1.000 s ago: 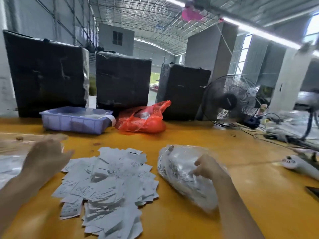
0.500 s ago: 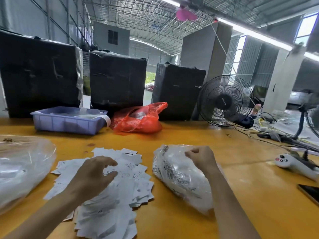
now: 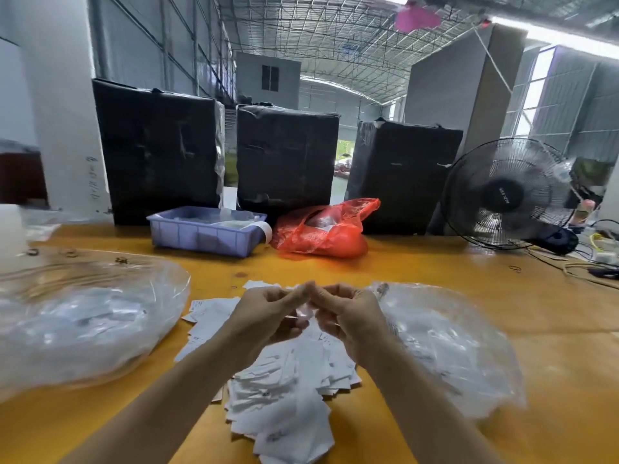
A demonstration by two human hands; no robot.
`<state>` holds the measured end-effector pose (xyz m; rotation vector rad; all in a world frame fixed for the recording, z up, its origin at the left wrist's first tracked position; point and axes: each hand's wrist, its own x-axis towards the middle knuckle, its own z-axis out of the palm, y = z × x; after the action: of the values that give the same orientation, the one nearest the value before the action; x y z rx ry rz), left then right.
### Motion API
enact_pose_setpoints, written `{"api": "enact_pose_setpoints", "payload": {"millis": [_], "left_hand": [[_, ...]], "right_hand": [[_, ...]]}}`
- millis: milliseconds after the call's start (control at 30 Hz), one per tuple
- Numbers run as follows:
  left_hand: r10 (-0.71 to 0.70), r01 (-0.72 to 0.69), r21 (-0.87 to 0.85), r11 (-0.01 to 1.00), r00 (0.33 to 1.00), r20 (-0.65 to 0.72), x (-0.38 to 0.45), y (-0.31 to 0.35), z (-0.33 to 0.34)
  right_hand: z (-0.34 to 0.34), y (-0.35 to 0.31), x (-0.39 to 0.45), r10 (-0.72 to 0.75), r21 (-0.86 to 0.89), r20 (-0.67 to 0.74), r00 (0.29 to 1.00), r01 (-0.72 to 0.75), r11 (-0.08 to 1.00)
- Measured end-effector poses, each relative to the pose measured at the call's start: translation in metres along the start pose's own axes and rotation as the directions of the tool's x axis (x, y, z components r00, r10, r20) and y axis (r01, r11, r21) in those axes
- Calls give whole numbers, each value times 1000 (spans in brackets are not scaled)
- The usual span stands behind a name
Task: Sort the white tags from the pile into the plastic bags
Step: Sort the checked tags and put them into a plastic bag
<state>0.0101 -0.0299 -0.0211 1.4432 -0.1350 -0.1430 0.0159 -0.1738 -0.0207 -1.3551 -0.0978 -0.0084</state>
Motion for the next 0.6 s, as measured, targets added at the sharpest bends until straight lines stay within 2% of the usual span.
{"api": "enact_pose_setpoints", "payload": {"millis": [200, 333, 400, 500, 600], "left_hand": [[6, -4, 20, 1000, 994, -106, 2, -4, -13], [-11, 10, -11, 1000, 993, -120, 2, -1, -14], [-12, 11, -13, 1000, 994, -108, 2, 1, -14], [1, -3, -27, 1000, 996, -88, 3, 2, -16], [29, -30, -17, 999, 996, -86, 3, 4, -19]], "right_hand": [[3, 5, 2, 46, -41, 16, 999, -45, 998], [-5, -3, 4, 12, -40, 10, 1000, -12, 999], [-10, -7, 6, 47, -17, 21, 999, -46, 999], [-13, -9, 6, 145, -19, 146, 979, -144, 989], [-12, -9, 3, 231, -72, 288, 929, -219, 973]]}}
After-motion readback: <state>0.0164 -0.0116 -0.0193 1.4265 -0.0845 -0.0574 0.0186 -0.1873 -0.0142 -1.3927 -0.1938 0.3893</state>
